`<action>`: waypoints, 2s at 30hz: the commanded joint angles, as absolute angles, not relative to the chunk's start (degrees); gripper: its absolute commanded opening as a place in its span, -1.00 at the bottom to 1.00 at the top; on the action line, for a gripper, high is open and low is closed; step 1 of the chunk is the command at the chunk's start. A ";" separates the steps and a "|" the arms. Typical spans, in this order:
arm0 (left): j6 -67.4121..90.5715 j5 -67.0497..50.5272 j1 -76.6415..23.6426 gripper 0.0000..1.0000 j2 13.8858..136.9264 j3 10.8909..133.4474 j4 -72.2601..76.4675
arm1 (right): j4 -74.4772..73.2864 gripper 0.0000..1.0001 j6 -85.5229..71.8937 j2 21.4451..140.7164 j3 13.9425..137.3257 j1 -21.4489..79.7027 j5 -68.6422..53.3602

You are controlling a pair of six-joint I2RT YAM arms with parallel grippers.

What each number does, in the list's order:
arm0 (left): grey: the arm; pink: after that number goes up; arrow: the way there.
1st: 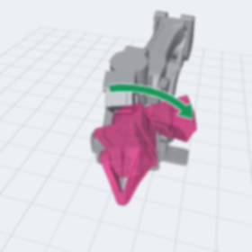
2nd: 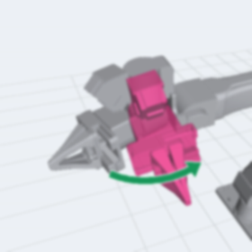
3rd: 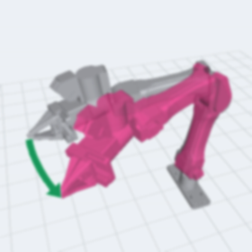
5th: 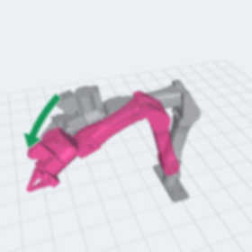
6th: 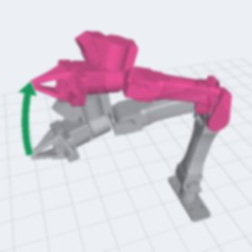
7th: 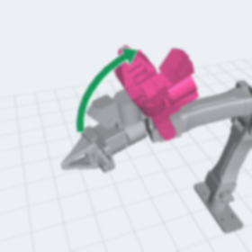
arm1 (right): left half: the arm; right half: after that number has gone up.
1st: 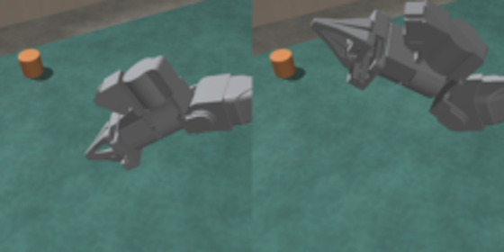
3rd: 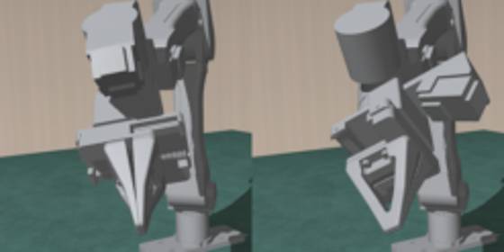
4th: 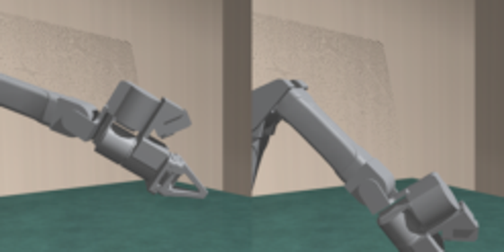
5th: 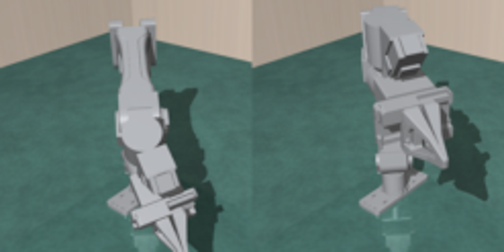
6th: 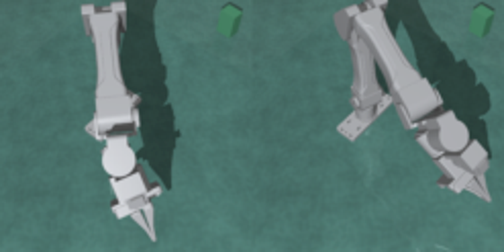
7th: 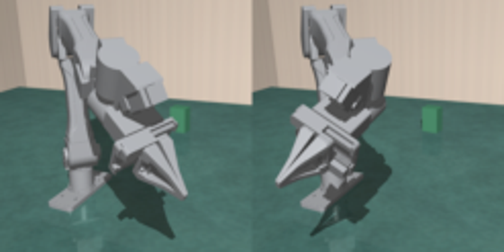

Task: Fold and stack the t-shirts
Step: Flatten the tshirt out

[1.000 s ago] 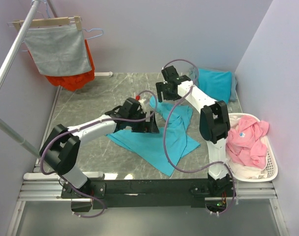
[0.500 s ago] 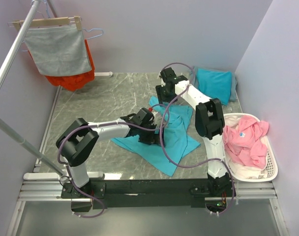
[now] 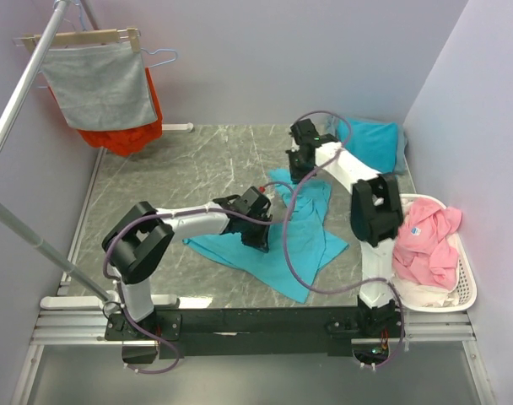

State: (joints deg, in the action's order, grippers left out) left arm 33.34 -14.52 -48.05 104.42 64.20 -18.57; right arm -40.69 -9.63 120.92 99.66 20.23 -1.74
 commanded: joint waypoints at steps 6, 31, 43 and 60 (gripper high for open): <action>26.72 -4.83 -34.73 -0.98 87.11 68.29 -31.37 | -35.24 -1.00 -15.47 87.21 83.86 19.77 9.84; 17.93 -12.29 -16.17 -0.96 66.55 94.74 -48.16 | -35.60 -1.00 -16.97 40.97 75.49 28.39 5.19; 21.18 -21.00 -16.17 -0.98 65.47 98.98 -55.55 | -27.95 -1.00 -12.22 51.22 86.56 28.56 6.93; 27.68 -8.99 -15.65 -0.98 102.79 82.15 -27.60 | -25.66 -1.00 -13.53 107.79 99.47 24.18 12.21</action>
